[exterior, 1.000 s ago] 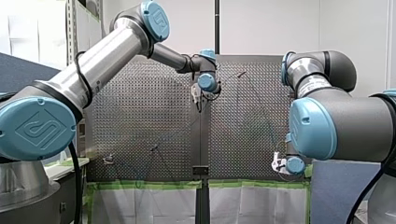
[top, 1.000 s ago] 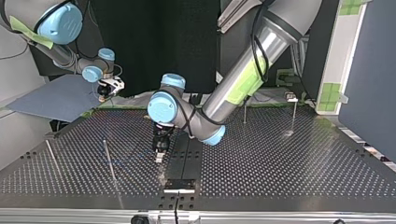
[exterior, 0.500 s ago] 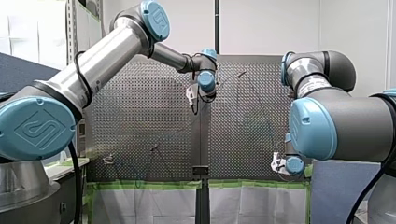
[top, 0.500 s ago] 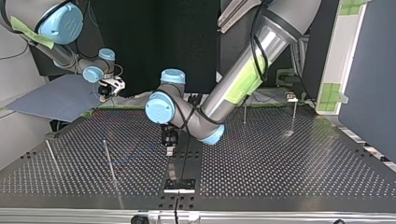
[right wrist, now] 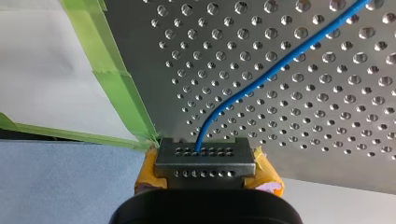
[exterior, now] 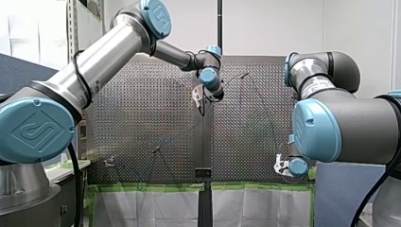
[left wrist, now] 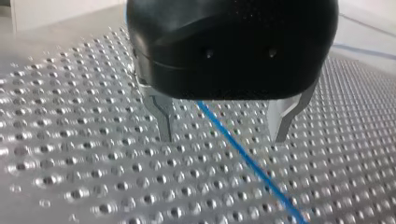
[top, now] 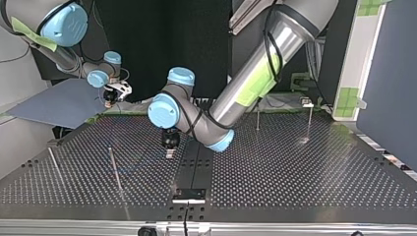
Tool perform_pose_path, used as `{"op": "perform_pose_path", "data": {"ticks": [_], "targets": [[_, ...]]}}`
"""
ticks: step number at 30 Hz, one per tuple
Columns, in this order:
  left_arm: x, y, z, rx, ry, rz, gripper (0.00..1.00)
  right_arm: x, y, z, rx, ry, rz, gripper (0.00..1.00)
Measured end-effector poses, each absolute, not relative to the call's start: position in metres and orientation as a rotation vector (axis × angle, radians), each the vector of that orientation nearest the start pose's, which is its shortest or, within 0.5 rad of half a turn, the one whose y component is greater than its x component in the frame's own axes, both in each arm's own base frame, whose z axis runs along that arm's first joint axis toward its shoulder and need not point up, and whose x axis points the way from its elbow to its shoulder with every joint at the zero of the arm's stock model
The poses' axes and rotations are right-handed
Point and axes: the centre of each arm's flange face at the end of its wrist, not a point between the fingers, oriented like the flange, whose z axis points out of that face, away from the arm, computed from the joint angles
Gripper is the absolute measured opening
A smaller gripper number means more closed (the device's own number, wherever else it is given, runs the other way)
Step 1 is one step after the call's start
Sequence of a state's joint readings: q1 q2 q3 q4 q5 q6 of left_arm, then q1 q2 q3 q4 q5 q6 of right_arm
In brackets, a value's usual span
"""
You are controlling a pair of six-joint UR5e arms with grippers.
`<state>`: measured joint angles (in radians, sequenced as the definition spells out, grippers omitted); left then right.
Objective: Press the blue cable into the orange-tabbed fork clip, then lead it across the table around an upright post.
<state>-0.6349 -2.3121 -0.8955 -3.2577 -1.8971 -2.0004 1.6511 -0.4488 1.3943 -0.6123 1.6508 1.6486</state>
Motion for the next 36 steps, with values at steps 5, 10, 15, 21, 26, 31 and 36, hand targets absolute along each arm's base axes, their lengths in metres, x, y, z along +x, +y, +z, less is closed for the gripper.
{"op": "perform_pose_path", "data": {"ticks": [5, 10, 15, 21, 26, 31, 36], "targets": [[0.543, -0.528, 0.348, -0.051, 1.765, -0.545, 0.98, 0.18, -0.661, -0.098, 1.419, -1.496, 1.06, 0.0], [0.539, -0.53, 0.352, -0.043, 1.768, -0.553, 0.98, 0.18, -0.661, -0.098, 1.421, -1.498, 1.058, 0.0], [0.535, -0.531, 0.353, -0.033, 1.777, -0.552, 0.98, 0.18, -0.661, -0.098, 1.422, -1.498, 1.057, 0.0], [0.523, -0.528, 0.371, -0.025, 1.753, -0.565, 0.98, 0.178, -0.662, -0.098, 1.42, -1.498, 1.057, 0.0], [0.512, -0.526, 0.386, -0.002, 1.716, -0.602, 0.98, 0.177, -0.662, -0.097, 1.419, -1.496, 1.054, 0.0], [0.493, -0.525, 0.402, 0.067, 1.705, -0.626, 0.98, 0.178, -0.664, -0.096, 1.419, -1.491, 1.057, 0.0], [0.472, -0.526, 0.432, 0.152, 1.684, -0.648, 0.98, 0.179, -0.664, -0.095, 1.421, -1.49, 1.057, 0.0]]}}
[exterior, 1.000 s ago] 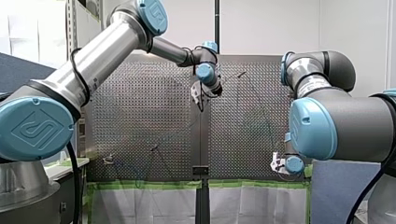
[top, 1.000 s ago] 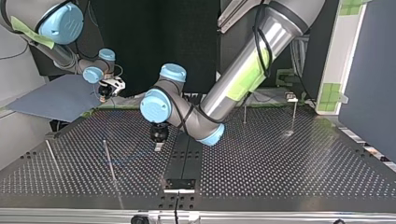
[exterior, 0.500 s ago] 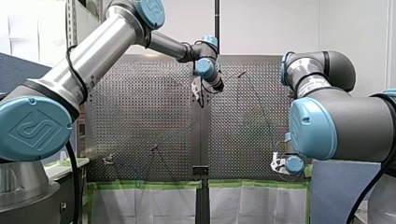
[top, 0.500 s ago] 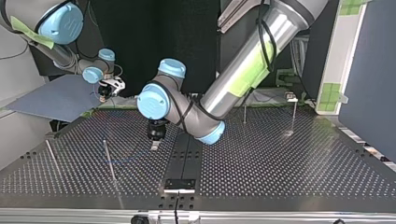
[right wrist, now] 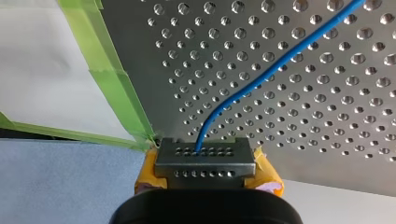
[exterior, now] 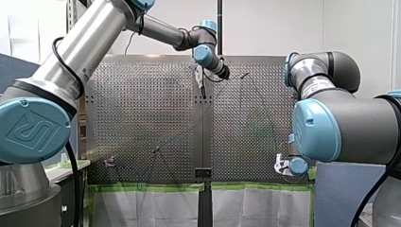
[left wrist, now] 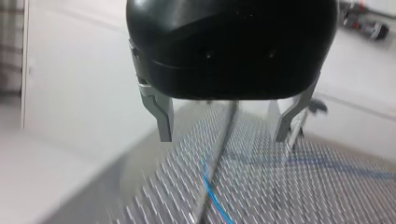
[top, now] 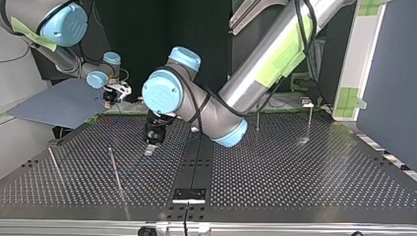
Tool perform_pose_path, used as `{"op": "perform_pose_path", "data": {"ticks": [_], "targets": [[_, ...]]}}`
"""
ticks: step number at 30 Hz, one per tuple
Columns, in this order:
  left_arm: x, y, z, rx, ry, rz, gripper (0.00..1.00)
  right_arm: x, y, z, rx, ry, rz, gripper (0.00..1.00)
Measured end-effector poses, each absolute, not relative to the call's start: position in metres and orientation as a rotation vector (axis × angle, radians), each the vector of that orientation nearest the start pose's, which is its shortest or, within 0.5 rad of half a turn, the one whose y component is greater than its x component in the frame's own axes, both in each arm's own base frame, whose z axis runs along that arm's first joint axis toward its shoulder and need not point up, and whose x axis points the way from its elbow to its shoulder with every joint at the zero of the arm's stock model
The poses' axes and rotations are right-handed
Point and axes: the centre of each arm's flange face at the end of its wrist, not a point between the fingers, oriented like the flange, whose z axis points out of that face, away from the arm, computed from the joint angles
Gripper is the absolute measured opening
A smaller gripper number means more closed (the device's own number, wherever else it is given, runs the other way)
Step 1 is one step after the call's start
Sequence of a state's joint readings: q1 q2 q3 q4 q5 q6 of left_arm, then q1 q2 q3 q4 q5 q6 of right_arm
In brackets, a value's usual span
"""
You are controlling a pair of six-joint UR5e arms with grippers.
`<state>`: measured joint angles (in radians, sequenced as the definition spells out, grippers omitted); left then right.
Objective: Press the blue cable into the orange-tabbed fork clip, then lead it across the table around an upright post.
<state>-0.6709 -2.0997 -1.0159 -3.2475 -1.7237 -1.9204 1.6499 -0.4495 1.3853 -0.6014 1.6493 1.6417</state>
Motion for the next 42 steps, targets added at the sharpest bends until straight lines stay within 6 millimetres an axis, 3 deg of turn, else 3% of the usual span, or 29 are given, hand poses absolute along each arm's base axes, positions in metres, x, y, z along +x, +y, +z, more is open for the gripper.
{"op": "perform_pose_path", "data": {"ticks": [8, 18, 42], "targets": [[0.453, -0.539, 0.456, 0.28, 1.635, -0.687, 0.98, 0.18, -0.663, -0.096, 1.428, -1.492, 1.054, 0.0], [0.441, -0.551, 0.46, 0.355, 1.622, -0.763, 0.98, 0.181, -0.663, -0.096, 1.434, -1.49, 1.052, 0.0], [0.467, -0.537, 0.46, 0.309, 1.594, -0.755, 0.98, 0.183, -0.662, -0.096, 1.443, -1.491, 1.052, 0.0]]}}
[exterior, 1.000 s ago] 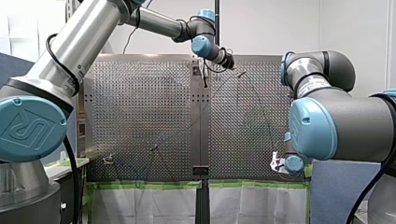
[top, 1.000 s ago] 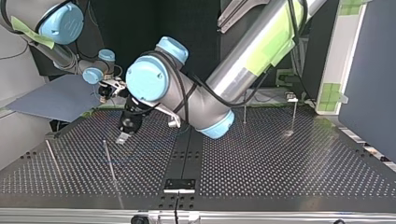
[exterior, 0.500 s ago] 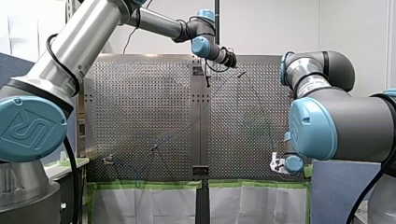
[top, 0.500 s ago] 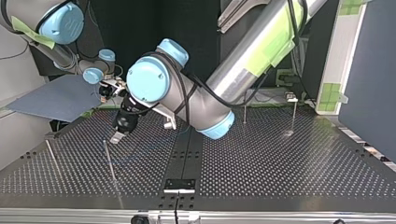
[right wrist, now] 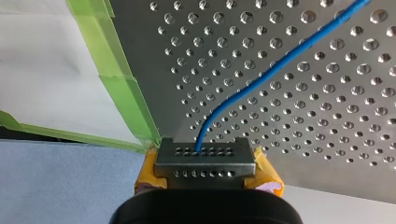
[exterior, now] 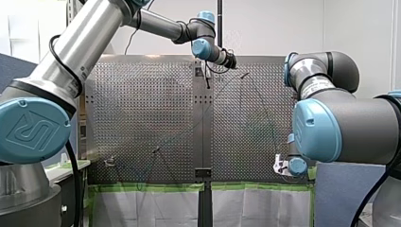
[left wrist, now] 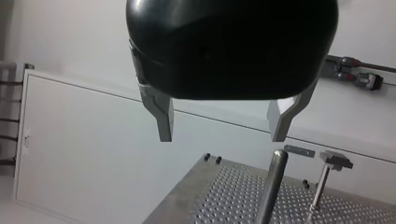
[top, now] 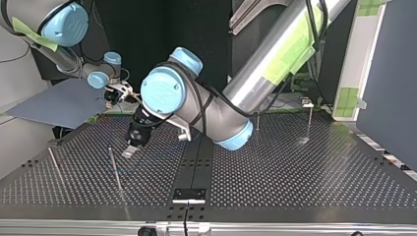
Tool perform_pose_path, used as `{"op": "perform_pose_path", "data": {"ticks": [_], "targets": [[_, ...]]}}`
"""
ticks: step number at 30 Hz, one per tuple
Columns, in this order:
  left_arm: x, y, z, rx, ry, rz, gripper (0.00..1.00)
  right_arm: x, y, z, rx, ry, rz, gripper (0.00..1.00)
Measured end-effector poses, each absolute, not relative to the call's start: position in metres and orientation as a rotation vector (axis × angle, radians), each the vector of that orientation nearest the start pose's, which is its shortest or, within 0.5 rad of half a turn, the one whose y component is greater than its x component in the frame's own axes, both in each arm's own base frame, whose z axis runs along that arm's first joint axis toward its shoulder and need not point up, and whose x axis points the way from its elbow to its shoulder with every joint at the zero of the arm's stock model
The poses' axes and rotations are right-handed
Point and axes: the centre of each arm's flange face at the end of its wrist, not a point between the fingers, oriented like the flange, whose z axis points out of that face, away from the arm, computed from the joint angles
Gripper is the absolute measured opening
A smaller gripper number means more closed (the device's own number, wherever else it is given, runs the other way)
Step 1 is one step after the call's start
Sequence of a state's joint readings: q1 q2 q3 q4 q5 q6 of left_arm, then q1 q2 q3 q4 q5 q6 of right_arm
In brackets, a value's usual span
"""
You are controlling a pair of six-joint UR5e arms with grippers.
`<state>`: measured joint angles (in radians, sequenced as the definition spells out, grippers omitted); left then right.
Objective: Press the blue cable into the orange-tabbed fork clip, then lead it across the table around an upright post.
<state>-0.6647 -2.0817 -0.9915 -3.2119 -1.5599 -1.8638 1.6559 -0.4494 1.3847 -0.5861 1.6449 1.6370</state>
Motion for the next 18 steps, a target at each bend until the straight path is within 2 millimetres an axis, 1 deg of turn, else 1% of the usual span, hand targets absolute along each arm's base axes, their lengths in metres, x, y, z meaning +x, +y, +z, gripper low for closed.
{"op": "perform_pose_path", "data": {"ticks": [3, 8, 11, 18], "targets": [[0.47, -0.535, 0.452, 0.308, 1.614, -0.735, 0.98, 0.183, -0.662, -0.096, 1.443, -1.491, 1.052, 0.0], [0.478, -0.535, 0.43, 0.313, 1.654, -0.675, 0.98, 0.183, -0.661, -0.097, 1.444, -1.492, 1.051, 0.0], [0.48, -0.535, 0.427, 0.312, 1.659, -0.655, 0.98, 0.183, -0.661, -0.097, 1.446, -1.494, 1.049, 0.0], [0.483, -0.531, 0.426, 0.304, 1.657, -0.607, 0.98, 0.183, -0.661, -0.096, 1.447, -1.492, 1.048, 0.0]]}}
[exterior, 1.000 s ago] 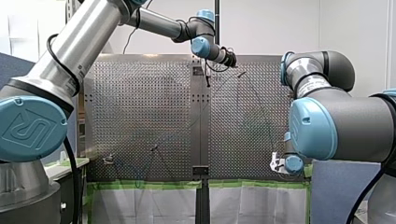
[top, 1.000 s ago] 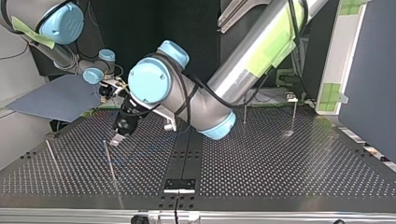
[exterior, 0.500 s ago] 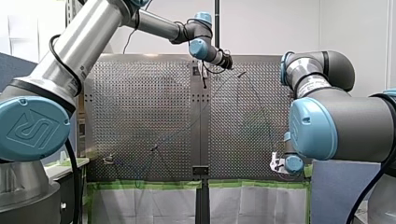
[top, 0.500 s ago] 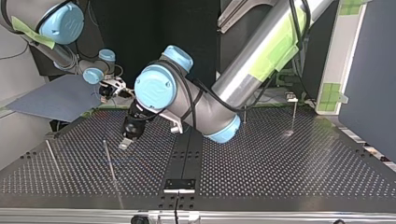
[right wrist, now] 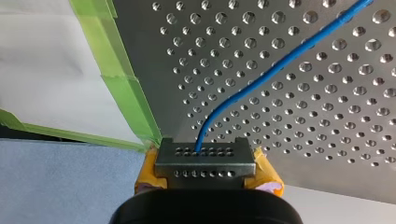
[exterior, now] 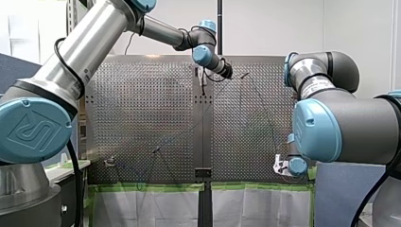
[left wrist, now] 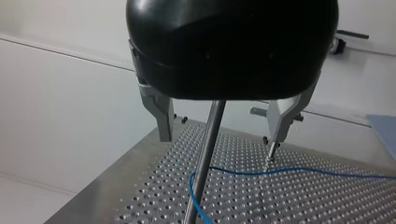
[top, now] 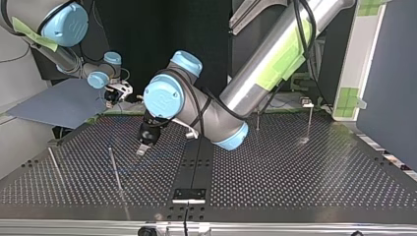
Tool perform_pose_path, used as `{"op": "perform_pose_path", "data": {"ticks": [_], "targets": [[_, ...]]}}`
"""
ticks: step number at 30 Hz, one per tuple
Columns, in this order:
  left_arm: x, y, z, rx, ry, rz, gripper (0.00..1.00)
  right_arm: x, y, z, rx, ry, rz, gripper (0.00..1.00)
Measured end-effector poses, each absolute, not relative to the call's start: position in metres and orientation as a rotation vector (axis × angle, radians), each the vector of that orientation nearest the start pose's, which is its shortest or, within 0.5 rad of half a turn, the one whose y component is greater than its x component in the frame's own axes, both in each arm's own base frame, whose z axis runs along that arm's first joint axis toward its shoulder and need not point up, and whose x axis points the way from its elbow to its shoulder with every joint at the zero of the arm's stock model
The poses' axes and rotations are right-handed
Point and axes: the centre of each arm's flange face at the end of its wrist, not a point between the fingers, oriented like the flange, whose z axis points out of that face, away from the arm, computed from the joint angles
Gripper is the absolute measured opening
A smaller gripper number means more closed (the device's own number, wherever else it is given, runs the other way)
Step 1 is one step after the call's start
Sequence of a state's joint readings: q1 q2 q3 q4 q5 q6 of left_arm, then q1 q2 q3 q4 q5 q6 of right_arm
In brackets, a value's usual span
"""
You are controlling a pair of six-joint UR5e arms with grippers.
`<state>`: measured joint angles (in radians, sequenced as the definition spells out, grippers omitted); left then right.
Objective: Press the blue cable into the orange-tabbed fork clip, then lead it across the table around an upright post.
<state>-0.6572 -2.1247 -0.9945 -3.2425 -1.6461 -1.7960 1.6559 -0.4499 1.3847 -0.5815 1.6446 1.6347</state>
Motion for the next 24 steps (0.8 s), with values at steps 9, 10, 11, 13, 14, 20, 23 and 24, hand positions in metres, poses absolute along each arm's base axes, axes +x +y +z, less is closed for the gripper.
{"op": "perform_pose_path", "data": {"ticks": [9, 10, 11, 13, 14, 20, 23, 24], "targets": [[0.482, -0.531, 0.428, 0.307, 1.645, -0.569, 0.98, 0.183, -0.662, -0.096, 1.449, -1.488, 1.046, 0.0], [0.482, -0.531, 0.429, 0.305, 1.645, -0.564, 0.98, 0.183, -0.662, -0.096, 1.449, -1.488, 1.046, 0.0], [0.481, -0.531, 0.429, 0.302, 1.645, -0.557, 0.98, 0.183, -0.662, -0.096, 1.449, -1.488, 1.046, 0.0], [0.481, -0.53, 0.43, 0.295, 1.647, -0.544, 0.98, 0.183, -0.662, -0.096, 1.449, -1.488, 1.046, 0.0], [0.48, -0.529, 0.431, 0.29, 1.649, -0.534, 0.98, 0.183, -0.662, -0.096, 1.449, -1.488, 1.046, 0.0], [0.473, -0.518, 0.435, 0.276, 1.682, -0.458, 0.98, 0.184, -0.662, -0.096, 1.449, -1.488, 1.048, 0.0], [0.467, -0.507, 0.439, 0.269, 1.695, -0.419, 0.98, 0.184, -0.662, -0.096, 1.45, -1.487, 1.048, 0.0], [0.466, -0.504, 0.441, 0.264, 1.694, -0.413, 0.98, 0.184, -0.662, -0.096, 1.45, -1.487, 1.048, 0.0]]}}
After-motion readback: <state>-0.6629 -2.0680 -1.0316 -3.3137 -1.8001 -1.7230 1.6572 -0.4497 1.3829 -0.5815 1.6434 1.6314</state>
